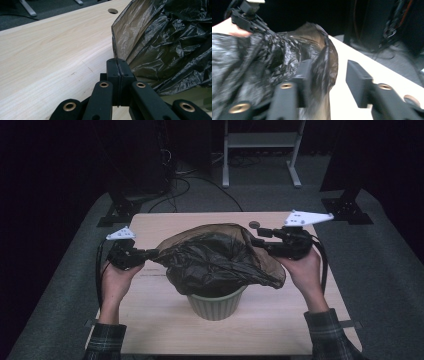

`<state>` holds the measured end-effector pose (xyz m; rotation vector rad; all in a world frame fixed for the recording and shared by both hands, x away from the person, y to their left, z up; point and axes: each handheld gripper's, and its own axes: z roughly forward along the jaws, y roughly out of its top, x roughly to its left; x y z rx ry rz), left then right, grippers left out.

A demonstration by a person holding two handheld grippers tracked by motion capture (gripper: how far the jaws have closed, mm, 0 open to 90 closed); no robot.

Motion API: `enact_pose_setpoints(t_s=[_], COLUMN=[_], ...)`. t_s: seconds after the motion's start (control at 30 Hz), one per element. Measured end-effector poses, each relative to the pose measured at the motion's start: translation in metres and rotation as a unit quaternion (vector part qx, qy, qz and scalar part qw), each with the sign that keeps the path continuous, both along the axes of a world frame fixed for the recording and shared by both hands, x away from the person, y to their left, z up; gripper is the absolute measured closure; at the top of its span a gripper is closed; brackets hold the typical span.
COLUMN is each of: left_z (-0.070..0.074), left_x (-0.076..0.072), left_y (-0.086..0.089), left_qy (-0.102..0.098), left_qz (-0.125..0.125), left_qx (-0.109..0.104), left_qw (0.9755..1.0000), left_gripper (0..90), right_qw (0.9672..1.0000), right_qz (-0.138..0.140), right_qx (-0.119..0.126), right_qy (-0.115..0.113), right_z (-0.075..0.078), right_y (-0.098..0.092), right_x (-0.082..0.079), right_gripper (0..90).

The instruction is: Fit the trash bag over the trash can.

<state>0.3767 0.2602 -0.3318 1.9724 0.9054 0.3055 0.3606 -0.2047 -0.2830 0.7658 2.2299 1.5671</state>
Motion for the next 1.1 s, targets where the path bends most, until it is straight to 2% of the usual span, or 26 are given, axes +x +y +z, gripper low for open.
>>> enact_pose_setpoints(t_s=[0.07,0.13,0.23,0.4,0.57,0.67,0.73,0.77,0.8,0.9,1.03,1.1], left_z=[0.000,0.000,-0.003,-0.015,-0.034,-0.045,-0.047,-0.047,-0.046,-0.043,-0.040,-0.039], left_x=[0.002,0.007,0.016,0.032,0.039,0.040,0.040,0.039,0.039,0.038,0.037,0.036], left_y=[0.000,0.000,-0.003,-0.011,-0.019,-0.019,-0.018,-0.018,-0.018,-0.018,-0.017,-0.016], left_qy=[0.000,-0.003,-0.004,0.019,0.048,0.057,0.058,0.057,0.056,0.054,0.050,0.049], left_qz=[0.001,0.002,0.007,0.014,0.017,0.018,0.017,0.016,0.016,0.014,0.011,0.012], left_qx=[0.002,0.006,0.016,0.043,0.088,0.088,0.084,0.083,0.082,0.076,0.072,0.071], left_qw=[1.0000,1.0000,0.9998,0.9988,0.9949,0.9943,0.9947,0.9948,0.9950,0.9955,0.9961,0.9962], left_gripper=[89.9,89.9,90.0,90.0,90.0,90.0,90.0,90.0,90.0,90.0,90.0,90.0], right_qw=[0.9999,0.9996,0.9989,0.9949,0.9900,0.9865,0.9863,0.9871,0.9885,0.9915,0.9954,0.9971], right_qz=[0.010,0.001,-0.024,-0.054,-0.058,-0.058,-0.057,-0.056,-0.059,-0.068,-0.072,-0.067], right_qx=[-0.009,-0.025,-0.034,-0.062,-0.085,-0.102,-0.101,-0.094,-0.086,-0.066,-0.038,-0.019], right_qy=[0.010,0.011,0.023,0.058,0.097,0.115,0.117,0.116,0.109,0.089,0.051,0.030], right_z=[-0.007,-0.013,-0.024,-0.052,-0.082,-0.100,-0.105,-0.105,-0.103,-0.090,-0.061,-0.042], right_y=[0.007,0.012,0.012,0.009,0.006,0.005,0.003,0.001,-0.001,-0.008,-0.018,-0.022], right_x=[0.013,0.022,0.035,0.053,0.056,0.055,0.054,0.053,0.051,0.045,0.032,0.023], right_gripper=[80.0,89.6,89.7,89.8,89.8,89.8,89.7,88.5,82.3,73.4,67.1,63.6])
